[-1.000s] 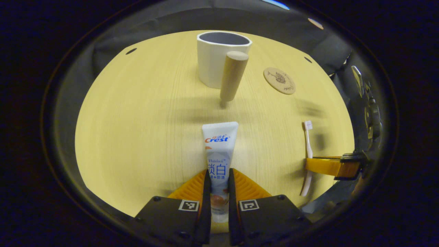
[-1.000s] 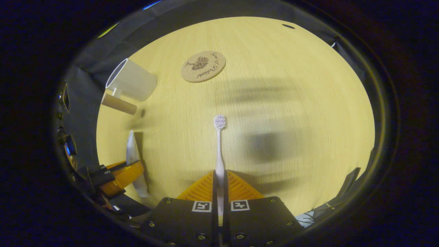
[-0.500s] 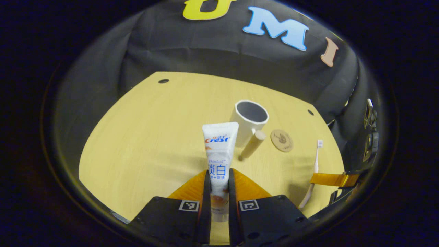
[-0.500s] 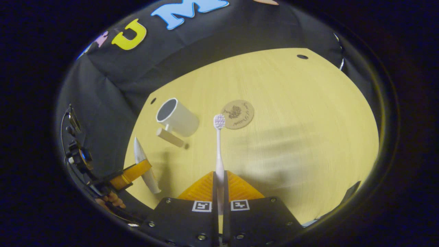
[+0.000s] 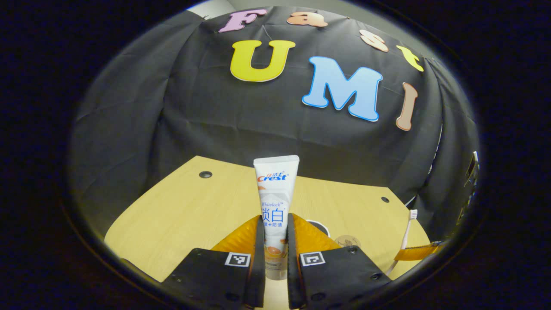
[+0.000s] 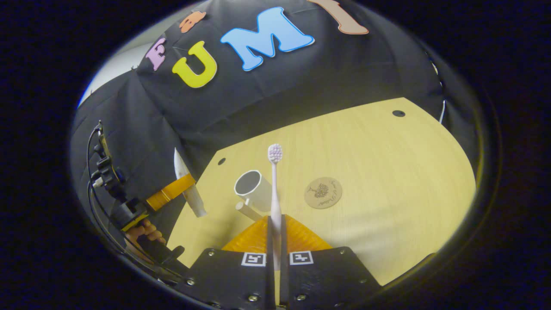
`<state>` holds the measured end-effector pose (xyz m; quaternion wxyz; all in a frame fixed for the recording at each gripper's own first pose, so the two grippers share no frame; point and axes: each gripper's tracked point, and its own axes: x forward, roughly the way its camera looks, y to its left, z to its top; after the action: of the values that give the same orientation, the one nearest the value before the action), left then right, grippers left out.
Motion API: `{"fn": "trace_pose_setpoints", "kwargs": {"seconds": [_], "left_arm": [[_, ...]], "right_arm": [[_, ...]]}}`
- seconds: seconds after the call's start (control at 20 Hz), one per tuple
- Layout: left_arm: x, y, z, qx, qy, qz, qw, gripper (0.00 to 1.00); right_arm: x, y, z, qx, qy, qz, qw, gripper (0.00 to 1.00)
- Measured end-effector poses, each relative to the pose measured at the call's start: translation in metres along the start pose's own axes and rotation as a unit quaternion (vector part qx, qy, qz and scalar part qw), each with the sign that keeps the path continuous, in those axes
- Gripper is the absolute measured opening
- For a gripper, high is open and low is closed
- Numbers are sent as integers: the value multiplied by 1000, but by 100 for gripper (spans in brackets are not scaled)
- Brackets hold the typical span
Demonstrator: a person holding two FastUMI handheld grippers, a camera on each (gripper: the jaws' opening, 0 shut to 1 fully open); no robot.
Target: Put the toothbrush and toothpaste on the desktop into the cup, then pick up the cup and place it on the coaster on the desktop.
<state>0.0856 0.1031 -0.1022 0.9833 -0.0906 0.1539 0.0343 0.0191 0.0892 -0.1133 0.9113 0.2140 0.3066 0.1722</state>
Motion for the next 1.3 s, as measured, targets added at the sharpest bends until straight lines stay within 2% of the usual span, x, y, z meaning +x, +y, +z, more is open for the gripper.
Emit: {"fn": "trace_pose_setpoints", "kwargs": {"seconds": [0.2,0.5,0.7,0.95,1.0,1.2,1.3], "left_arm": [[13,-19,26,-10,-48,-33,998,27],[59,-60,44,-10,-86,-88,992,27],[93,-69,24,-15,-63,-105,992,27],[116,-68,-18,29,-26,-98,994,28],[118,-68,-27,35,-14,-100,994,32],[117,-65,-50,59,19,-99,993,36],[116,-63,-64,73,39,-98,992,47]], "right_arm": [[-5,10,12,-14,-29,4,999,6],[-14,3,6,-19,-21,-19,999,6],[-14,0,3,-15,-15,-30,999,6],[-13,0,4,-11,-9,-33,999,6],[-11,0,5,-8,-10,-33,999,6],[-1,3,11,-10,-8,-28,1000,6],[1,7,15,-17,-10,-24,1000,6]]}}
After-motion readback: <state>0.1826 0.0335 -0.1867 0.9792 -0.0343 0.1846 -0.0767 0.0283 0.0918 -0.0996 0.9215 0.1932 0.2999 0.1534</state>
